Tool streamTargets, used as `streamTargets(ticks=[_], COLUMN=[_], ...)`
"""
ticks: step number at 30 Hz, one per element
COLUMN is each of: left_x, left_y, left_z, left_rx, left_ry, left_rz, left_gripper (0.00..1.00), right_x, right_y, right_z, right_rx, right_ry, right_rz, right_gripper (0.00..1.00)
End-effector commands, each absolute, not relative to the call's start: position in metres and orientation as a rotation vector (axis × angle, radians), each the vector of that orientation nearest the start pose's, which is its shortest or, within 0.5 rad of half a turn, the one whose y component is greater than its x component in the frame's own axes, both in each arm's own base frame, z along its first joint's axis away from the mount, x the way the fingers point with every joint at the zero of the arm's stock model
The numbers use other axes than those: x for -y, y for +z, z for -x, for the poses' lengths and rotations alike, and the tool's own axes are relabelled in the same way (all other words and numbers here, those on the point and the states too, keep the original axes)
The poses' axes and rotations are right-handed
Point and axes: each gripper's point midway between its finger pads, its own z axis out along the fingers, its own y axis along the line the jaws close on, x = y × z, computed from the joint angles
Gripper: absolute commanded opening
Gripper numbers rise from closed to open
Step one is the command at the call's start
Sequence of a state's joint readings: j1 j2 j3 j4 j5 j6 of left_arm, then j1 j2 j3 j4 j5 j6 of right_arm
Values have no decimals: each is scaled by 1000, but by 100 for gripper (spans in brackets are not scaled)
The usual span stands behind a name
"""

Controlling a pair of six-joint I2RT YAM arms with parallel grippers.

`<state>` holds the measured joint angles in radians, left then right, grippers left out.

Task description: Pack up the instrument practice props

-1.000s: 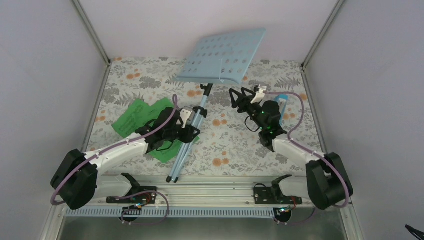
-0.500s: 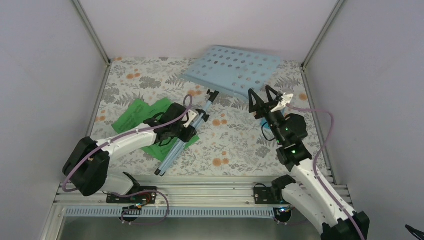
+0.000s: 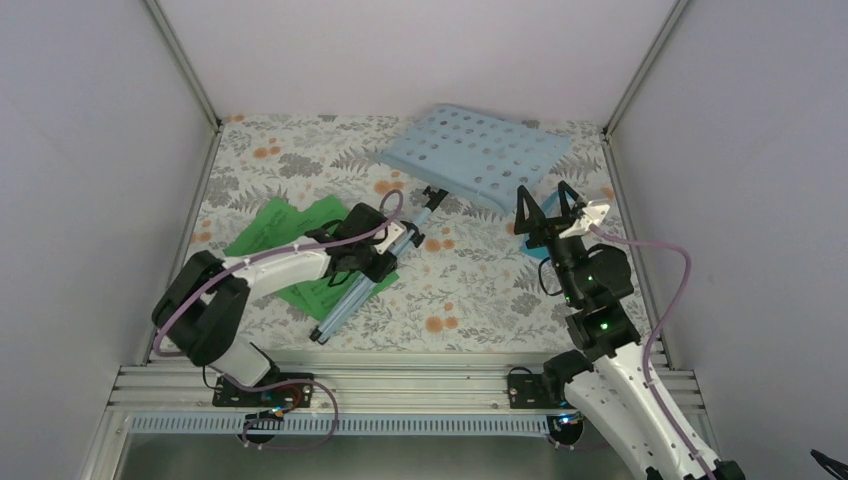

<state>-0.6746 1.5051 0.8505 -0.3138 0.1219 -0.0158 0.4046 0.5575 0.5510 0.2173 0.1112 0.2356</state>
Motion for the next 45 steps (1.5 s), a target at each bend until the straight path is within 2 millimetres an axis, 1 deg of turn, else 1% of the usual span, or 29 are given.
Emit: streamTargets(ticks=[1, 5, 8, 12, 15, 19, 22, 24, 28, 30, 35, 37, 39, 41, 45], left_x=[301, 298, 292, 291, 291, 297, 300, 300, 296, 297, 300, 303, 305, 306, 304], left_y=[188, 180, 170, 162, 158, 153, 146, 141, 128, 123, 109, 105, 102, 101, 103], left_z=[-353, -365, -372, -372, -374, -373, -374, -375, -376, -375, -371, -369, -367, -366, -365], left_rx=[-1960, -1999, -2043, -2061, -2081, -2101, -2116, -2128, -2166, -2177, -2206, -2214, -2217, -2220, -2224], left_ry=[-459, -380, -306, -293, -291, -337, -339, -308, -178, -152, -134, -131, -132, -139, -145], left_rz=[-816, -805, -806, -820, -801, -792, -795, -798, -805, -809, -821, -831, -835, -831, -809], left_gripper=[2, 2, 2, 2, 2, 2, 3, 6, 8, 11, 22, 30, 41, 48, 64], right_x=[-82, -79, -76, -75, -74, -74, -74, -74, -72, -72, -72, -71, -71, -71, -73], right_y=[368, 370, 371, 370, 370, 369, 368, 368, 366, 365, 358, 356, 357, 355, 356], right_z=[-260, -255, -254, -254, -253, -253, -253, -253, -253, -254, -255, -255, -254, -254, -254], right_rx=[-1372, -1363, -1361, -1362, -1362, -1365, -1371, -1371, -1376, -1380, -1397, -1399, -1398, -1400, -1402], right_ry=[407, 402, 390, 382, 381, 382, 382, 380, 371, 371, 369, 369, 372, 375, 385], right_rz=[-1, -8, -14, -17, -19, -18, -17, -19, -24, -28, -35, -37, -40, -39, -31], right_gripper=[87, 87, 87, 88, 88, 88, 88, 88, 88, 88, 88, 88, 89, 89, 89])
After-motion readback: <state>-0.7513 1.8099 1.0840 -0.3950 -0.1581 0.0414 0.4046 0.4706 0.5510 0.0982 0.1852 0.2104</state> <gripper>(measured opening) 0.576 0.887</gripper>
